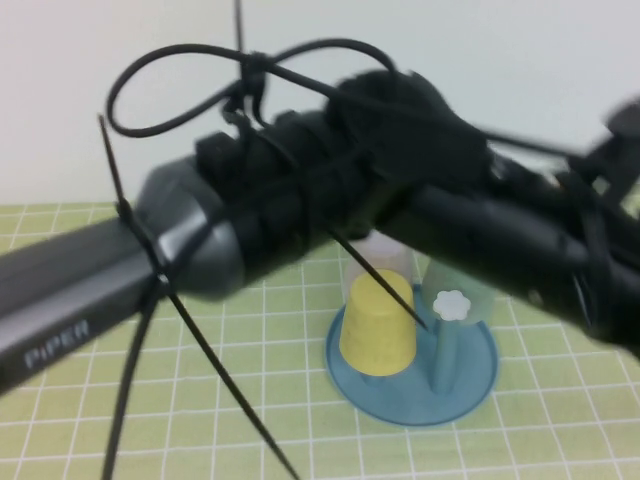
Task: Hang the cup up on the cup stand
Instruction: Adjust the cup with two arms
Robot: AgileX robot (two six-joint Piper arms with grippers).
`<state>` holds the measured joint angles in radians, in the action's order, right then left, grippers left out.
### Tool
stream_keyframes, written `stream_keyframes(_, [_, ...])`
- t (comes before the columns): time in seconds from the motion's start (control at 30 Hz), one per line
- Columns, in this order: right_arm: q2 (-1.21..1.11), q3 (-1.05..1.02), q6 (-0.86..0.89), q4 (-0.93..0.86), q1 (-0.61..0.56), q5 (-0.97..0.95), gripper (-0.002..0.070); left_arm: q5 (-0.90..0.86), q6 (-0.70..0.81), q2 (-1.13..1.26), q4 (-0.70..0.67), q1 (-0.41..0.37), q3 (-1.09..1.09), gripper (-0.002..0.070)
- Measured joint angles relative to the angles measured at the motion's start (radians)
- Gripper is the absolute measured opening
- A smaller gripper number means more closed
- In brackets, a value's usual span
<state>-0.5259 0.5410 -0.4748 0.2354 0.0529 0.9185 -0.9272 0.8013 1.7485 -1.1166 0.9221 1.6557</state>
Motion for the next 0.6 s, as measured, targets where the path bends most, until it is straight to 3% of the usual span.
stream_keyframes(0.17, [0.041, 0.0, 0.285, -0.151, 0.0, 0.002, 0.0631, 0.047, 0.021, 0.002, -0.186, -0.105, 0.0, 0.0015])
stream_keyframes(0.3, [0.105, -0.026, 0.469, -0.225, 0.0, -0.176, 0.0605, 0.058, 0.064, 0.002, -0.318, -0.162, 0.0, 0.0015])
stream_keyframes(0.43, [0.182, -0.128, 0.614, -0.217, 0.0, -0.542, 0.0597, 0.102, 0.076, 0.002, -0.39, -0.179, 0.0, 0.0014])
stream_keyframes(0.6, [0.232, -0.273, 0.919, 0.027, 0.0, -1.018, 0.0596, 0.168, 0.08, 0.009, -0.437, -0.179, 0.0, 0.0013])
